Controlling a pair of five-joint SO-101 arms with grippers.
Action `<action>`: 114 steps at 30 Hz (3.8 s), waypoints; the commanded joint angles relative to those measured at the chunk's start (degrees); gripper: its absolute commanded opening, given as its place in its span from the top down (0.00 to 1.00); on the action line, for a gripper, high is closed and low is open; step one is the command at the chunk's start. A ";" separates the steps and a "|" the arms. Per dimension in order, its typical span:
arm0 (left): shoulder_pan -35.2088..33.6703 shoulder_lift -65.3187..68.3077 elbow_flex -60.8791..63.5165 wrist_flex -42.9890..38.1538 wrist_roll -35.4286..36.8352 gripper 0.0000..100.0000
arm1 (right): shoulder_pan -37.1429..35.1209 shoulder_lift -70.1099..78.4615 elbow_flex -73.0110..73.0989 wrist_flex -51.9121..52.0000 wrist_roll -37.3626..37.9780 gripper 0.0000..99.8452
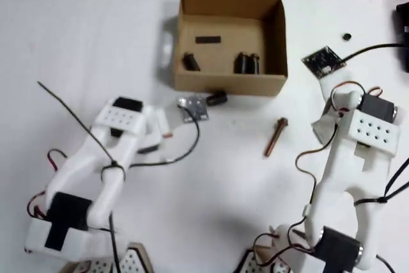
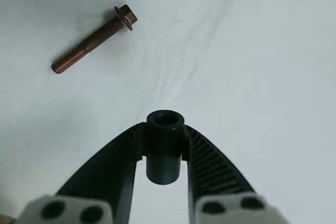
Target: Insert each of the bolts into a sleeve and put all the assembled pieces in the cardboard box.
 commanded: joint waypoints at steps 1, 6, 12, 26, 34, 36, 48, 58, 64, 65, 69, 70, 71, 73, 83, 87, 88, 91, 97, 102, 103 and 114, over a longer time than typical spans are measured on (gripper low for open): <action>-0.44 -3.52 0.04 -1.67 -7.65 0.98 | -0.40 -2.51 -0.35 0.13 0.00 0.98; 0.79 -0.79 0.22 -1.58 -12.66 0.98 | -0.48 -2.51 0.88 -0.04 0.26 0.98; 0.53 8.26 -0.40 -1.67 -12.66 0.98 | -1.63 -2.77 3.78 -2.24 0.35 0.98; -1.85 3.52 -0.84 -8.09 -3.87 0.90 | -1.45 -2.95 3.96 -2.33 0.35 0.98; -2.81 -8.88 2.51 -6.77 0.44 0.80 | -1.54 -2.95 3.69 -2.51 0.35 0.98; -2.73 -10.46 4.44 -7.03 0.53 0.78 | -1.45 -2.95 3.69 -3.38 0.35 0.98; -3.43 -17.85 -0.40 -3.08 65.05 0.75 | -1.63 -2.95 3.69 -4.88 0.35 0.98; -4.66 -17.76 -2.51 4.75 110.15 0.74 | -1.63 -2.95 3.78 -6.46 0.44 0.98; -6.24 -13.89 -0.04 2.46 114.99 0.81 | -1.63 -2.51 3.78 -6.46 0.44 0.98; -5.36 -12.31 -0.04 2.46 116.04 0.83 | -1.71 -2.51 3.78 -6.46 0.44 0.98; -3.08 -3.87 -1.36 0.79 118.07 0.86 | -1.71 -2.86 3.69 -6.46 0.44 0.98; -1.85 -2.20 -2.24 1.14 118.24 0.86 | -1.71 -2.86 3.69 -6.46 0.44 0.98; -0.97 -0.88 -3.56 2.02 119.12 0.85 | -1.71 -2.86 3.69 -6.46 0.44 0.98; -0.44 0.53 -6.20 4.13 121.32 0.84 | -1.63 -2.77 3.69 -6.46 0.44 0.98; -3.60 1.32 -8.84 2.64 122.11 0.81 | -1.27 -2.51 4.04 -6.37 0.44 0.98; -5.10 1.41 -9.10 2.02 125.01 0.86 | -1.63 -2.51 4.04 -6.46 0.44 0.98; -5.45 1.41 -9.10 1.49 126.07 0.87 | -1.63 -2.51 4.04 -6.46 0.44 0.98; -4.84 1.41 -8.75 0.88 126.68 0.89 | -1.63 -2.51 3.96 -6.46 0.44 0.98; -2.37 1.76 -8.57 -0.09 126.86 0.89 | -1.63 -2.51 3.96 -6.46 0.44 0.98; -2.46 6.59 -7.78 -2.90 126.86 0.89 | -1.45 -2.95 3.96 -6.11 0.44 0.98; -2.73 7.56 -7.87 -2.90 126.86 0.89 | -1.36 -2.95 4.04 -6.11 0.44 0.98; -4.48 8.88 -9.80 -3.34 126.86 0.89 | -1.54 -2.86 4.04 -6.11 0.44 0.98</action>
